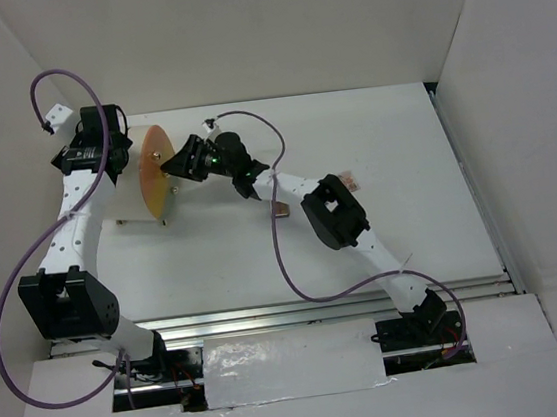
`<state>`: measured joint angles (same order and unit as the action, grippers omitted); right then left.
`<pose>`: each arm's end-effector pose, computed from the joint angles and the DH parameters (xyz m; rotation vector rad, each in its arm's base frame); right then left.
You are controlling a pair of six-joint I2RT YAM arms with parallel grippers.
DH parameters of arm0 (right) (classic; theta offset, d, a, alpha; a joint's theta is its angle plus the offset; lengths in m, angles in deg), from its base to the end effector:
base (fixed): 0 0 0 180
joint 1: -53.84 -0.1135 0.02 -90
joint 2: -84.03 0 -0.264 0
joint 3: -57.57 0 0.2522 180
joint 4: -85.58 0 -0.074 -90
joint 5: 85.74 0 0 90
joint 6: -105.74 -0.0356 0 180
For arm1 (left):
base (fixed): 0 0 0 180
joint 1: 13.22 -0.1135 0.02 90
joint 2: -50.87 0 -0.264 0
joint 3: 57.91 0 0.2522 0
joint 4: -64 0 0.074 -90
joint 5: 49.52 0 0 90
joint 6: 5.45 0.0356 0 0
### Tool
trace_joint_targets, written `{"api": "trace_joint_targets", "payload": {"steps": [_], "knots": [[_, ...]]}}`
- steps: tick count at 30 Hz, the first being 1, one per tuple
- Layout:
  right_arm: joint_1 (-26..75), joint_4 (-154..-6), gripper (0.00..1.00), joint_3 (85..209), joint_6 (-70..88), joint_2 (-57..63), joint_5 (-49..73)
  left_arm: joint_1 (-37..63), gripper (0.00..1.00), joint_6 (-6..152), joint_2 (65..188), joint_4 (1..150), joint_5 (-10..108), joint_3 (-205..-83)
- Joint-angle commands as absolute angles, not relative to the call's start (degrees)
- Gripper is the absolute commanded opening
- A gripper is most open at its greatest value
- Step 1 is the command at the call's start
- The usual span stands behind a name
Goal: Organize the makeup
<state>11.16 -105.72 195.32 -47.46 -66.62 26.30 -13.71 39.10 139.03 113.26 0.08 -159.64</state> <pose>0.4342 0.4185 0.1836 -0.0154 1.8982 1.6663 0.3386 0.0260 0.3776 -1.1325 1.7008 0.2888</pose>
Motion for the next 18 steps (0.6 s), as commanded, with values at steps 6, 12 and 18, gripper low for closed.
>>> {"api": "trace_joint_targets", "payload": {"steps": [6, 12, 18], "knots": [[12.7, -124.48, 0.61, 168.68, -50.78, -53.8, 20.44, -13.66, 0.99, 39.02, 137.18, 114.59, -0.3, -159.3], [13.05, -124.78, 0.6, 171.16, -53.16, -57.72, 23.86, -12.16, 0.99, 38.84, 136.74, 114.76, -0.48, -159.21], [12.79, -121.8, 0.59, 177.93, -55.36, -63.09, 24.65, -11.55, 0.99, 39.02, 136.21, 114.41, -0.57, -158.95]]}}
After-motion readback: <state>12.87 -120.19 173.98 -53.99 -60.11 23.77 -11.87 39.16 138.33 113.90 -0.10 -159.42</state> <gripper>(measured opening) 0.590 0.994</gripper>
